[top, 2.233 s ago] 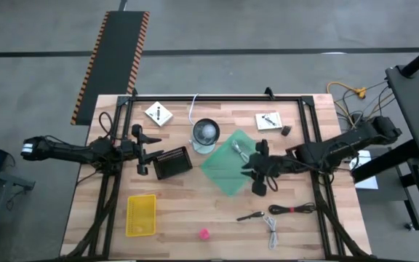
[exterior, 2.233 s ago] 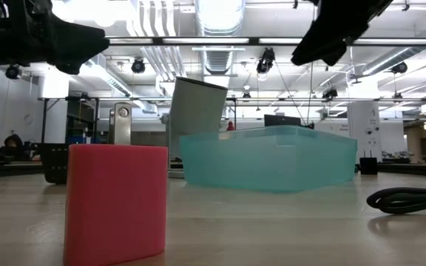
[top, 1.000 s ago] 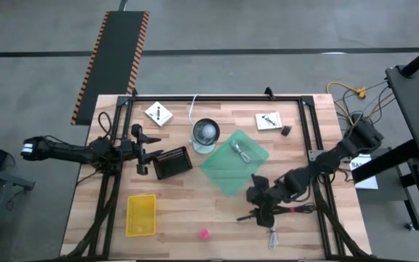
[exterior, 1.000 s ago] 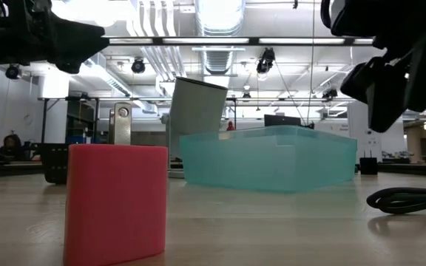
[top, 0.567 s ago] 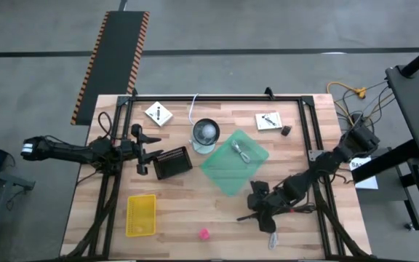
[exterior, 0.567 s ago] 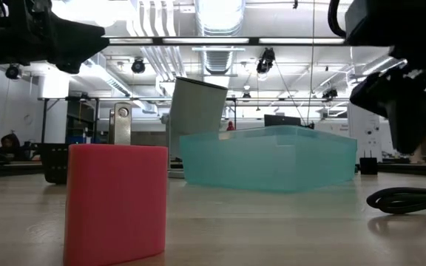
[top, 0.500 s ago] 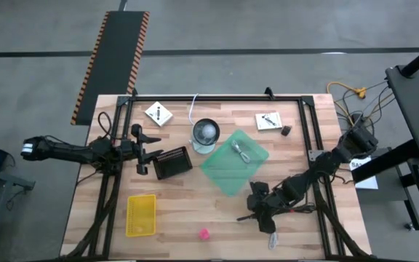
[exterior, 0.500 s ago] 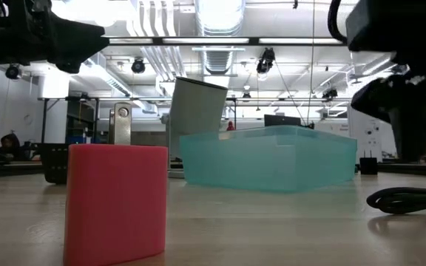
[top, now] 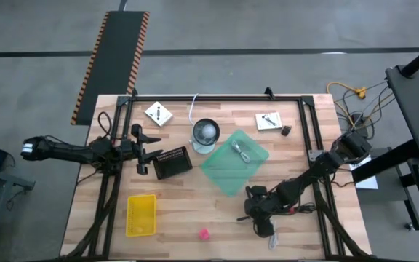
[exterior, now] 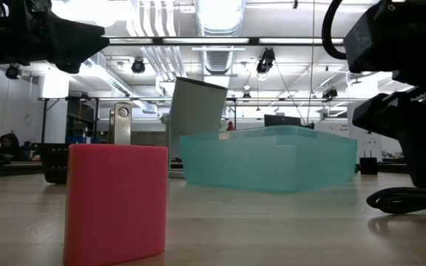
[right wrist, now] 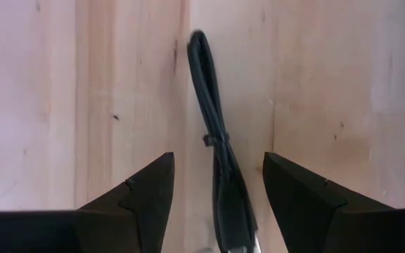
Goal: Pick and place items into bin
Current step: Put the left black charger cable into the green bin
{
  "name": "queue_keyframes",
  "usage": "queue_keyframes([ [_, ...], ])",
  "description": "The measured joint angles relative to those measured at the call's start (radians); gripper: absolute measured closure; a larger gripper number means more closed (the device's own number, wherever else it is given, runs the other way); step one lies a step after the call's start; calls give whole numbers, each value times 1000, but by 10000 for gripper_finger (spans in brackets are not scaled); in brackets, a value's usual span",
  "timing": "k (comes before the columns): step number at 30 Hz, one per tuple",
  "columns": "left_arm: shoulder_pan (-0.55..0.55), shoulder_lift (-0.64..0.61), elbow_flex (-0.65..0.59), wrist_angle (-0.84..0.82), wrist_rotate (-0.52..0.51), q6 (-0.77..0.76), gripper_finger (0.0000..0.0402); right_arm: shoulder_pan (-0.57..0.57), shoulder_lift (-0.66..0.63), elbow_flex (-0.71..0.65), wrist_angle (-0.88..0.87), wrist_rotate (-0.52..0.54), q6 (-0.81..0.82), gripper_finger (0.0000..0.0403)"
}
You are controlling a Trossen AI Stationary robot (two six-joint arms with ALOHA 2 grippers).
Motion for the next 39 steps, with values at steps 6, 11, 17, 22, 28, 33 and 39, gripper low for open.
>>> queue_keyframes([
  [6,0,0,0,0,0,0,219,6,0,0,-26,2,-32,229],
  [11,0,0,0,0,0,0,219,6,0,0,-26,4,-40,255],
  [17,0,0,0,0,0,0,219,6,-1,0,-44,1,-41,285],
  [22,0,1,0,0,0,0,219,6,-1,0,-64,1,-41,296],
  [28,0,0,0,0,0,0,219,6,-1,0,-67,1,-41,310],
  [33,0,1,0,0,0,0,219,6,-1,0,-69,1,-42,330],
  [39,0,0,0,0,0,0,219,6,-2,0,-70,0,-42,348],
])
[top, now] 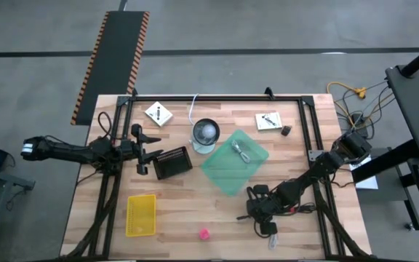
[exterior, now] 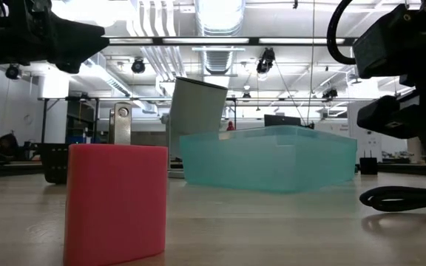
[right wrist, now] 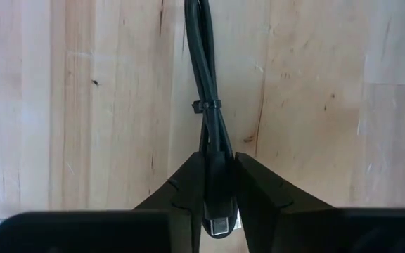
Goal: Pick and place items into bin
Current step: Put the left black charger cable into the green bin
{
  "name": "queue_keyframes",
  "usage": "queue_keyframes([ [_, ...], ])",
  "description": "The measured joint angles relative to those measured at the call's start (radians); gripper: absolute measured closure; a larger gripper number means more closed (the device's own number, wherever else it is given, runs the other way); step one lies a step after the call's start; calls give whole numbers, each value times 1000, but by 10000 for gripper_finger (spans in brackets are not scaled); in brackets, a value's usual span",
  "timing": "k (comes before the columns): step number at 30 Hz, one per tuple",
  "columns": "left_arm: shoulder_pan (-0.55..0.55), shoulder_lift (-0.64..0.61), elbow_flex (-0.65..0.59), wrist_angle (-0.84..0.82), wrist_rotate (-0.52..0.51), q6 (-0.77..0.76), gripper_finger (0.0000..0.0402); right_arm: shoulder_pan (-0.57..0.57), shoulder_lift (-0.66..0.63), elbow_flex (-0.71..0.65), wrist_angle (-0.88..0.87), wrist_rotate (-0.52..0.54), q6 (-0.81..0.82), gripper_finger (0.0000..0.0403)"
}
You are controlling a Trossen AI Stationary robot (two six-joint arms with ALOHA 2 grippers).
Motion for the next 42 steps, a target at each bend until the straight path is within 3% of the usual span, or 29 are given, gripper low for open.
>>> queue_keyframes([
  [14,0,0,0,0,0,0,219,0,-4,0,1,1,21,352],
  [23,0,0,0,0,0,0,219,-2,-17,26,4,6,143,353],
  [33,0,0,0,0,0,0,219,-2,-17,92,0,38,90,354],
  [42,0,0,0,0,0,0,219,-5,-48,142,-71,141,53,354],
])
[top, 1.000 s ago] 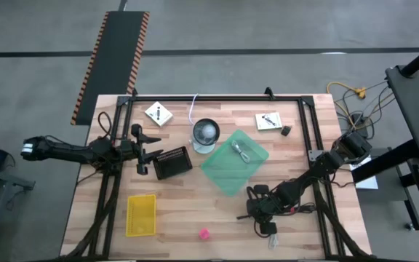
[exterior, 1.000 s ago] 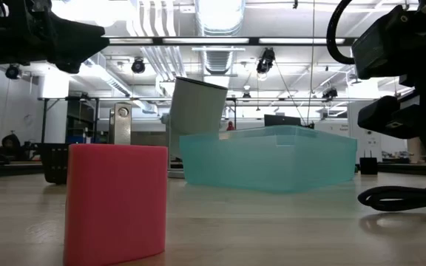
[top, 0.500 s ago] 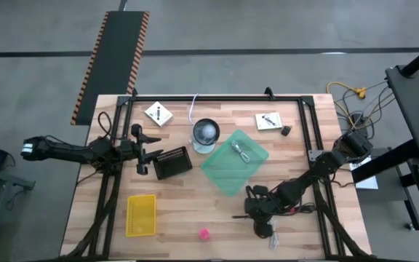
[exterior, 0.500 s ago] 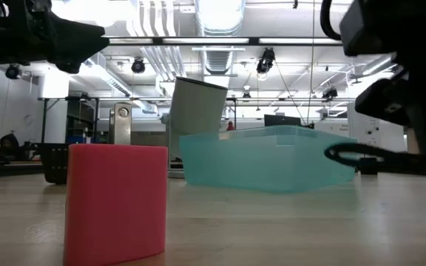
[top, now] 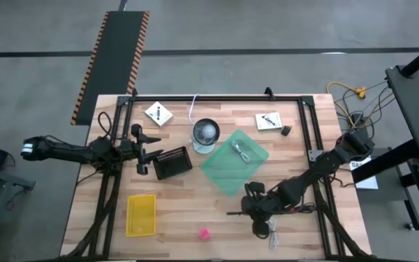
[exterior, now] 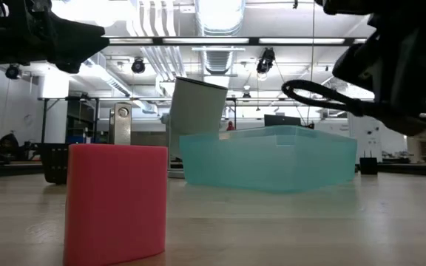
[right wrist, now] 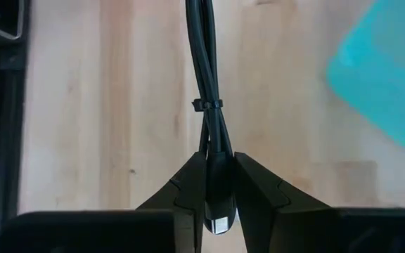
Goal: Pick and place items into bin
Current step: Put the left black charger cable into the green bin
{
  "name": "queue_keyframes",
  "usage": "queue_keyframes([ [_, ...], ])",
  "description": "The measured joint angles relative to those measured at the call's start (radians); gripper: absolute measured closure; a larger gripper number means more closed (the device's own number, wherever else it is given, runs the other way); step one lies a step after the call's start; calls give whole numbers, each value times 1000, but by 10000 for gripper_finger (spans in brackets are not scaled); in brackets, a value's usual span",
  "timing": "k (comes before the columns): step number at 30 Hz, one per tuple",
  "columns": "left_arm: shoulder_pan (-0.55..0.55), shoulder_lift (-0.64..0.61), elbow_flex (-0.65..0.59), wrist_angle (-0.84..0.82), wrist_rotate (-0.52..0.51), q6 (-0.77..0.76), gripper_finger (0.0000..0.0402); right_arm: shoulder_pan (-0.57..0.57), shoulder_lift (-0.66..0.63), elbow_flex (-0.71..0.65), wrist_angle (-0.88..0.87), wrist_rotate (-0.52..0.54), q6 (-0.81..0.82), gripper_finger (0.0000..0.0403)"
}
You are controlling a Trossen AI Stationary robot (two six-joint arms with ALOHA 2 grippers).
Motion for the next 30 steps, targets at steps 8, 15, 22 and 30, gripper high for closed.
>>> queue_keyframes([
  [8,0,1,0,-1,0,0,219,-9,-52,1,-64,103,-1,354],
  [15,0,1,0,0,0,0,219,-64,-82,-10,-59,187,-1,354],
  [22,0,2,0,-2,0,0,219,-121,-82,-11,-60,199,-35,354],
  [30,0,0,0,-1,0,0,219,-172,-82,-12,-61,273,-8,354],
])
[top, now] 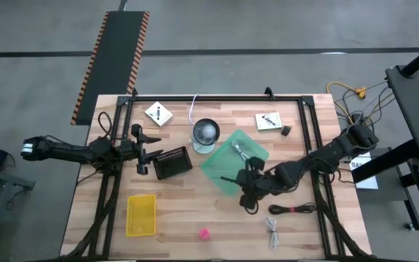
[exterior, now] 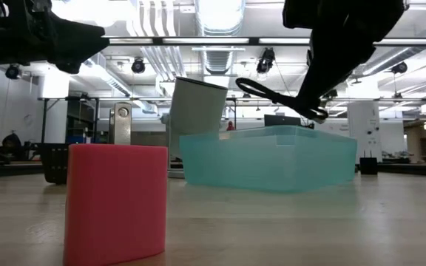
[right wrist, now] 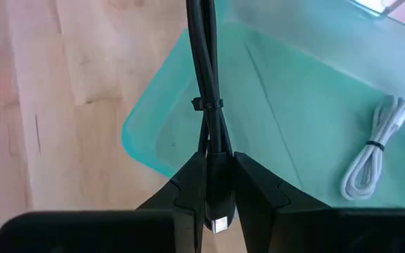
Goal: Pick and place items into bin
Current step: Put the left black charger cable into the green bin
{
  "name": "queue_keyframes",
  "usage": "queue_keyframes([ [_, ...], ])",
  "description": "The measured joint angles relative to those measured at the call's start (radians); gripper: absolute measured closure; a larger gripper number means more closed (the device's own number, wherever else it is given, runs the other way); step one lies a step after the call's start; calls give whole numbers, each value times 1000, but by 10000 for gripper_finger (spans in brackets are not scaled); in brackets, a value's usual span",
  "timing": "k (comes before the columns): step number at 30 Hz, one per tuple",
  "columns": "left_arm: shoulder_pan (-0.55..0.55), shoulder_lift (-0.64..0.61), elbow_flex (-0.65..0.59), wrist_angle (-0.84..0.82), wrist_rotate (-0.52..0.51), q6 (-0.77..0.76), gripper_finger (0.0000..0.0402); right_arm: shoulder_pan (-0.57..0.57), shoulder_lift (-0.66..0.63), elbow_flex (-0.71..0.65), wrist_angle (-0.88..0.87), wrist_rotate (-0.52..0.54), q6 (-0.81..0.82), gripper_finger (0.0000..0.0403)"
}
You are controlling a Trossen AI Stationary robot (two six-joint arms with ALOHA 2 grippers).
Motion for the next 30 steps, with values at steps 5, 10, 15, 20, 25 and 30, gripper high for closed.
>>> queue_keyframes([
  [5,0,2,0,-1,0,0,219,-35,0,0,0,14,5,354],
  [10,0,1,-1,-1,0,0,219,-64,0,0,-1,14,8,354],
  [15,0,2,-1,-1,0,0,219,-92,0,0,-4,14,8,354],
  [20,0,2,-1,-1,0,0,219,-123,0,0,-5,13,7,354],
  [25,0,2,-2,-1,0,0,219,-161,0,0,-5,12,-11,354],
  [30,0,2,-2,-1,0,0,219,-199,0,-1,-6,10,-44,354],
])
